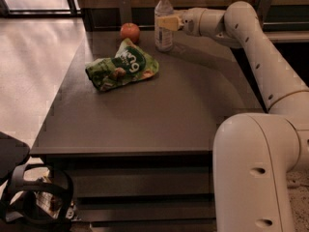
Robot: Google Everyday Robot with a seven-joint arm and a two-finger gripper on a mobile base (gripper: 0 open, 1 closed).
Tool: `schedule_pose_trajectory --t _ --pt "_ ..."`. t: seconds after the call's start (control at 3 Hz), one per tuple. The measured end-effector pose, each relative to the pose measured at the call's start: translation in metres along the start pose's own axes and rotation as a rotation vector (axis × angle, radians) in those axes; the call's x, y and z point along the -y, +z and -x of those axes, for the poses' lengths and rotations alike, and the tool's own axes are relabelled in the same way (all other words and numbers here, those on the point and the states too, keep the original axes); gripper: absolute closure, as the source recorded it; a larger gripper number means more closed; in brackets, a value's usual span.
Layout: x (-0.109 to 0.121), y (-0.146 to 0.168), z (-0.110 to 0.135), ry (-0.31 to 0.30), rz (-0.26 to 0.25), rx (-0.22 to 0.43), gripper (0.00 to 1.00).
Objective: Move blue plastic bottle near apple
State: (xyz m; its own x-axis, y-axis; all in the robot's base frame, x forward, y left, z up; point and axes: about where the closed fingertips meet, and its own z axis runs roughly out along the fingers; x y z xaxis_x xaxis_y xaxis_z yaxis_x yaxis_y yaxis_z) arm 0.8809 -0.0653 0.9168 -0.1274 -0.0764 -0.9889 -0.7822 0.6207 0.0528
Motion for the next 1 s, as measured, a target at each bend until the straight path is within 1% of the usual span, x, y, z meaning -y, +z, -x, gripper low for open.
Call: schedule_pose_trajectory --t 0.67,1.0 --pt "-0.0027 0.0047 -0.0014 0.002 0.007 -0.001 0.15" --pt "-0.0048 0.0082 -0.0024 0.003 0.011 -0.002 0.0"
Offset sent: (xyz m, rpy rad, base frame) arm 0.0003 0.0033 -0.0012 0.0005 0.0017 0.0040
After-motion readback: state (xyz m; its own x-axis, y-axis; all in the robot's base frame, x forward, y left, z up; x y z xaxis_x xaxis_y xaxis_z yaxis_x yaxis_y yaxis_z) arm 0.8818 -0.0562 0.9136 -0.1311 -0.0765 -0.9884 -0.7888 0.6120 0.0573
